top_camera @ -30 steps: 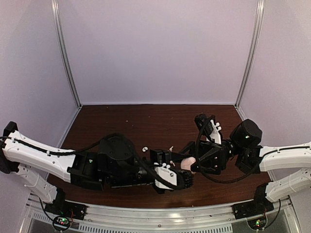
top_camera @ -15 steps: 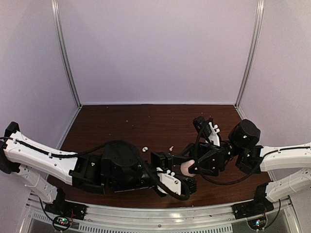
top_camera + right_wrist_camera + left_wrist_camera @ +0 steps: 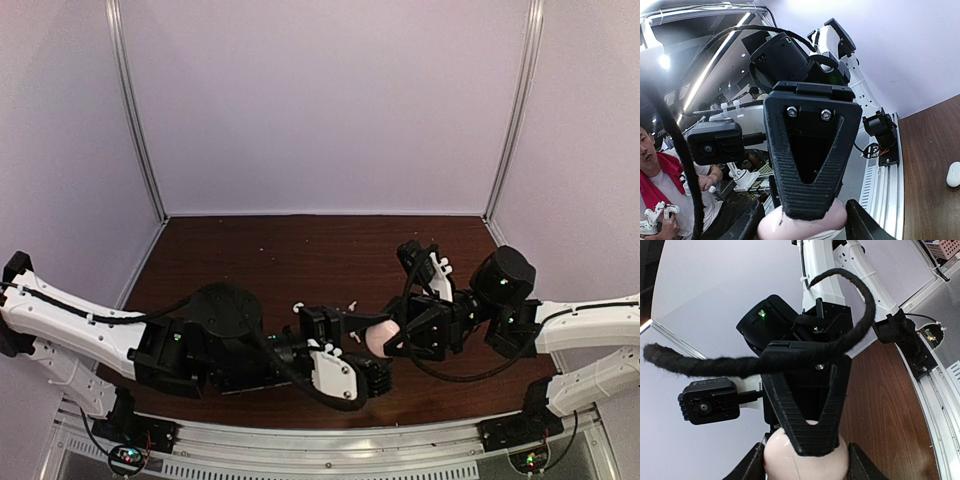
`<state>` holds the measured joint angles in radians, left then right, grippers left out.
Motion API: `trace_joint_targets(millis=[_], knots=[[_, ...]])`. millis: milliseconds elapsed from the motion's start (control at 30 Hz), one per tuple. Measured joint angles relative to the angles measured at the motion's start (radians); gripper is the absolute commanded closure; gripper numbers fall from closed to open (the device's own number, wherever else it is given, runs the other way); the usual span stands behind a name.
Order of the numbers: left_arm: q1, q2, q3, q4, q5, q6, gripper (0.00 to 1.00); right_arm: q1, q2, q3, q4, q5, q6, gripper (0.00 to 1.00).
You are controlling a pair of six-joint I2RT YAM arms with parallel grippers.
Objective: Insert the wireless bluetooth earbuds into the charging case
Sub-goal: Pass from the left arm to the right
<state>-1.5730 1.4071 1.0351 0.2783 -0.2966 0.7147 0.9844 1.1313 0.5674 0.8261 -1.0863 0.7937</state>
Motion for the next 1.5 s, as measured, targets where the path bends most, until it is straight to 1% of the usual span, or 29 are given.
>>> trace_joint_targets(millis=[133,167,267,367,533,700,867,900,1000,1033,1100,1267,1500], knots=[[0.000,-0.005,-0.015,0.021,0.001,0.002,0.60,0.000,0.000,0.000,-0.001,-0.002,0.003,0.51],[0.000,-0.005,-0.018,0.023,0.001,0.003,0.60,0.001,0.000,0.000,-0.002,-0.002,0.005,0.50],[0.000,-0.005,-0.024,0.038,0.003,0.003,0.60,0.002,0.000,0.000,0.002,-0.002,0.017,0.40],[-0.002,-0.009,-0.031,0.039,0.006,0.004,0.60,0.002,0.000,0.000,0.020,-0.003,0.036,0.37],[-0.002,-0.011,-0.033,0.051,0.012,0.005,0.60,0.002,0.002,0.000,0.056,-0.009,0.068,0.38],[-0.005,-0.021,-0.043,0.072,0.018,0.004,0.60,0.002,0.012,0.000,0.091,-0.010,0.094,0.48],[-0.006,-0.025,-0.053,0.086,0.020,0.002,0.60,0.002,0.021,0.000,0.110,-0.014,0.111,0.50],[-0.006,-0.025,-0.054,0.089,0.020,0.002,0.60,0.002,0.023,0.000,0.113,-0.014,0.113,0.49],[-0.006,-0.026,-0.063,0.099,0.020,0.002,0.60,0.002,0.027,0.000,0.114,-0.014,0.117,0.31],[-0.006,-0.026,-0.065,0.100,0.019,0.001,0.60,0.002,0.029,0.000,0.118,-0.017,0.119,0.27],[-0.006,-0.027,-0.071,0.100,0.019,0.001,0.60,0.002,0.032,0.001,0.136,-0.021,0.134,0.25],[-0.006,-0.027,-0.076,0.115,0.027,0.001,0.60,0.003,0.055,0.002,0.220,-0.037,0.182,0.31],[-0.007,-0.027,-0.076,0.155,0.051,0.004,0.60,0.003,0.095,0.002,0.354,-0.050,0.275,0.35]])
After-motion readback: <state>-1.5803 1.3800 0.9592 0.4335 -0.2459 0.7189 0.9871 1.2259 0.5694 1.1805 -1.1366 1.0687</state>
